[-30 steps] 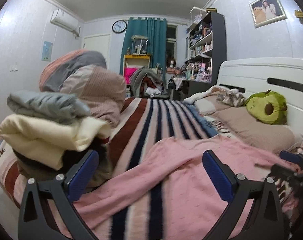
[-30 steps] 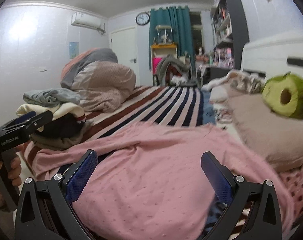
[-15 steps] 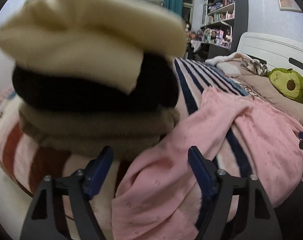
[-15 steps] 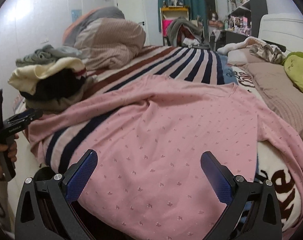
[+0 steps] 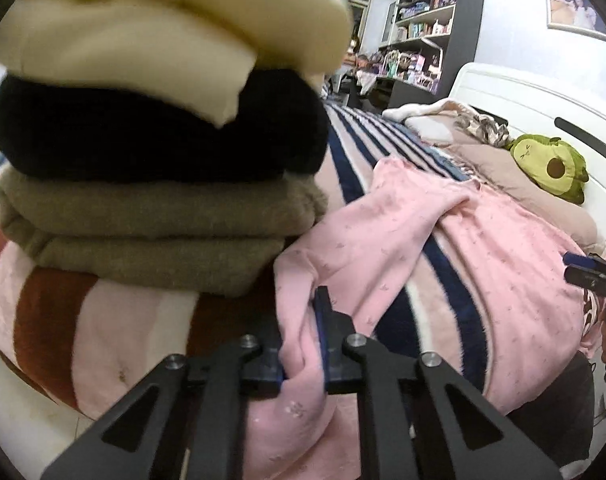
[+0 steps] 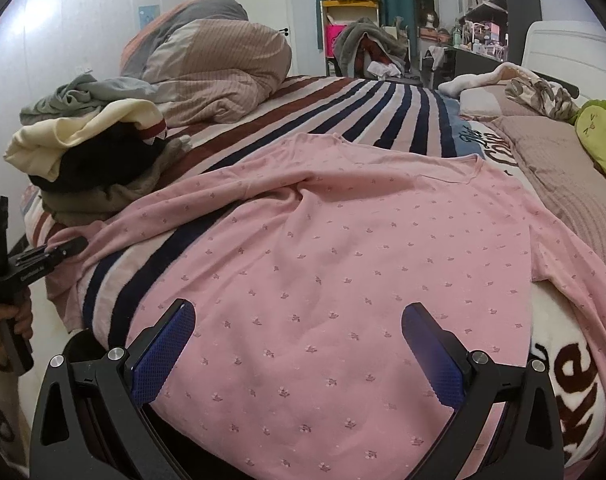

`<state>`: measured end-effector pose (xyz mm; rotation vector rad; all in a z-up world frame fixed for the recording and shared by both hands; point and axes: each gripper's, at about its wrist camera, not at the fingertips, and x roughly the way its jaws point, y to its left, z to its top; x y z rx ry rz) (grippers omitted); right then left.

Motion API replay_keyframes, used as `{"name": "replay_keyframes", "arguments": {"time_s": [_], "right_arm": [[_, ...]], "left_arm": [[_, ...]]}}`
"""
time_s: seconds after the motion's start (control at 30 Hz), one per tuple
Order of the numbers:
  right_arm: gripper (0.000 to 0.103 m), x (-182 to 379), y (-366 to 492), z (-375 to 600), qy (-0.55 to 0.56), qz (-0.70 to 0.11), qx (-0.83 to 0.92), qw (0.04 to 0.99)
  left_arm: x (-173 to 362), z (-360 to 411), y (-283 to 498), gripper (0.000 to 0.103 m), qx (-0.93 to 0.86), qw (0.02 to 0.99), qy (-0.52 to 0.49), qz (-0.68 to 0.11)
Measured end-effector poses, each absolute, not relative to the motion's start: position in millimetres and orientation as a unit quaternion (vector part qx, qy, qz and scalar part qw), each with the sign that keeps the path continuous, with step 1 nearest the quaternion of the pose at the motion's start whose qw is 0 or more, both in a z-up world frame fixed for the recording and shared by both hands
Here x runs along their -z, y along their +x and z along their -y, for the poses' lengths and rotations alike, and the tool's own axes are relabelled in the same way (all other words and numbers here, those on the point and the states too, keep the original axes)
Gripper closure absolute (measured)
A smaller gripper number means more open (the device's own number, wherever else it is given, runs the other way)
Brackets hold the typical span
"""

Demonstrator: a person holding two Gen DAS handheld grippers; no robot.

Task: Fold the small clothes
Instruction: 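Grasp the pink shirt edge with the left gripper and lift it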

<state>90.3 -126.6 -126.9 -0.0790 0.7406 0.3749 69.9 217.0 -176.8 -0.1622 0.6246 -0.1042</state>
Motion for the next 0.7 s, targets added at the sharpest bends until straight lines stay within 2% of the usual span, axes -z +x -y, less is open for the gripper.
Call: {"name": "replay_keyframes", "arguments": {"time_s": [0.4, 0.57, 0.7], "right_arm": [[0.001, 128.7, 78.9, 156.5, 0.0, -0.339, -0.193, 0.921], [0.001, 122.5, 66.3, 183.8, 0.005, -0.312, -0.187, 0.931], [0.001, 116.5, 57.7, 209.4, 0.019, -0.292, -0.187, 0.938]], "left_arm": [[88.2, -155.6, 58.2, 0.095, 0.107, 0.969, -0.042, -0.221], [57.6, -83.1, 68.8, 0.095, 0.158, 0.967, -0.01, -0.2], [57.5, -21.3, 68.9, 0.095, 0.219, 0.951, 0.007, -0.216]]}}
